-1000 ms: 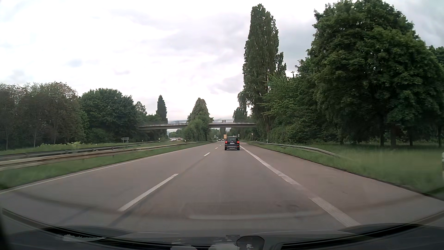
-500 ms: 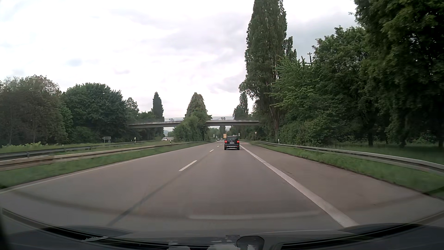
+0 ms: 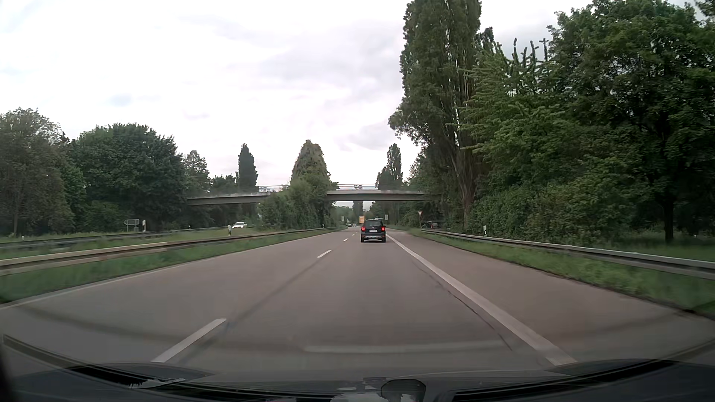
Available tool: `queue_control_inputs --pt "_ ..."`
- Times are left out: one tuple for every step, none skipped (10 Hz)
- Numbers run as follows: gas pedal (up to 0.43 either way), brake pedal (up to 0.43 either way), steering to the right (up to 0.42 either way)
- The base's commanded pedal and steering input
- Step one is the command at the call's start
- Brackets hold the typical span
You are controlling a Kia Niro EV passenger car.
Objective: Follow the waypoints while adhering to traffic rules and regulations
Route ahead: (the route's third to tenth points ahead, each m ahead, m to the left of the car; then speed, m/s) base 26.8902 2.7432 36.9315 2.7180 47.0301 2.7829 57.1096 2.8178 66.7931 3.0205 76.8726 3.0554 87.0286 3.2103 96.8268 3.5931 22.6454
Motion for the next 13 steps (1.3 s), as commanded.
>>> queue_control_inputs --pt "0.098 0.0 0.0" --pt "0.098 0.0 0.0" --pt "0.098 0.0 0.0" --pt "0.098 0.0 0.0" --pt "0.098 0.0 0.0" --pt "0.098 0.0 0.0" --pt "0.098 0.0 0.0" --pt "0.098 0.0 0.0" --pt "0.098 0.0 0.0" --pt "0.098 0.0 0.0" --pt "0.098 0.0 0.0" --pt "0.098 0.0 -0.001" --pt "0.098 0.0 0.0"
